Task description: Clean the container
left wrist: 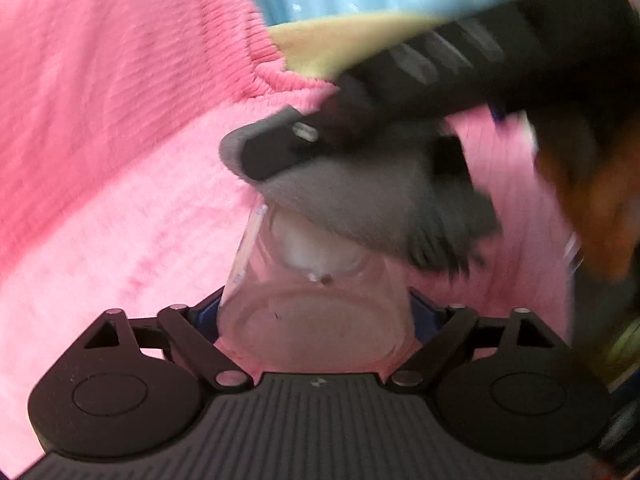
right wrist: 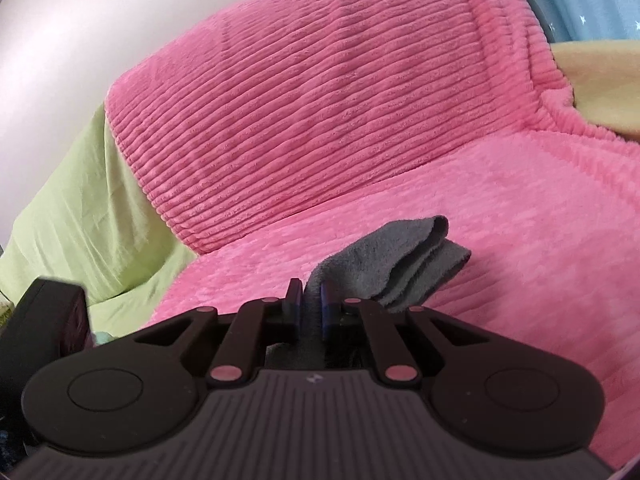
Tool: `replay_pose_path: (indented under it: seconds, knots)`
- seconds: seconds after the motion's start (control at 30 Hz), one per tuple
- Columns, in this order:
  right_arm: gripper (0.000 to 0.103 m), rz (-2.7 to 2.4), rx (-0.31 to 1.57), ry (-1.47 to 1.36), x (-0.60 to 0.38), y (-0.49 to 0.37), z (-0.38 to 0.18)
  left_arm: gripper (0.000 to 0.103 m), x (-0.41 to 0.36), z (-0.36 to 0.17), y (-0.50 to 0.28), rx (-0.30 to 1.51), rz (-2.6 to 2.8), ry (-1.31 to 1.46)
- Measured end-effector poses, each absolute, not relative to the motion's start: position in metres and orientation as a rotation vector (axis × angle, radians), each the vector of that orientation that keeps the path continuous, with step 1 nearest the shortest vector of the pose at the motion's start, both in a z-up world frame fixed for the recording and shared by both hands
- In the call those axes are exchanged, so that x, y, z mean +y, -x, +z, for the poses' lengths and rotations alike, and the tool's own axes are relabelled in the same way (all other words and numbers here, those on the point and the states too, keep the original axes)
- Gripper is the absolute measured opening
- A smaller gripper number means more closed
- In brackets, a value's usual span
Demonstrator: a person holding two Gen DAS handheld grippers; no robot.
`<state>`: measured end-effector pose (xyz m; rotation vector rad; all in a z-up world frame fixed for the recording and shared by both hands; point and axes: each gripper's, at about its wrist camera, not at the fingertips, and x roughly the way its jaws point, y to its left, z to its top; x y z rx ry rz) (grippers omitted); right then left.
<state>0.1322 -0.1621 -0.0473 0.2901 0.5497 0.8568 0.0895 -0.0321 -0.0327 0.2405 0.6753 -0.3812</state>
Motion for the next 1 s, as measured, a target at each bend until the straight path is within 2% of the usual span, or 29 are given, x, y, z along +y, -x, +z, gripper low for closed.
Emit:
replay_pose_path:
  seconds: [0.07, 0.3, 0.6, 1.0]
  knots:
    - [0.005, 0.858, 0.558, -0.307, -0.165, -0.133, -0.047, 0.087, -0.027, -0.032, -0.092, 0.680, -0.394, -0.212]
    - [0.008, 0.967, 0.589, -0.349, -0.184, -0.124, -0.042, 0.086, -0.058, -0.052, -0.060, 0.466, -0.279, -0.759]
    - [0.006, 1.144, 0.620, -0.272, -0.160, -0.114, -0.045, 0.086, -0.056, -0.053, -0.053, 0.477, -0.292, -0.732]
    - [0.005, 0.803, 0.474, -0.245, -0.162, -0.130, -0.047, 0.085, -0.051, -0.055, -0.050, 0.476, -0.300, -0.720]
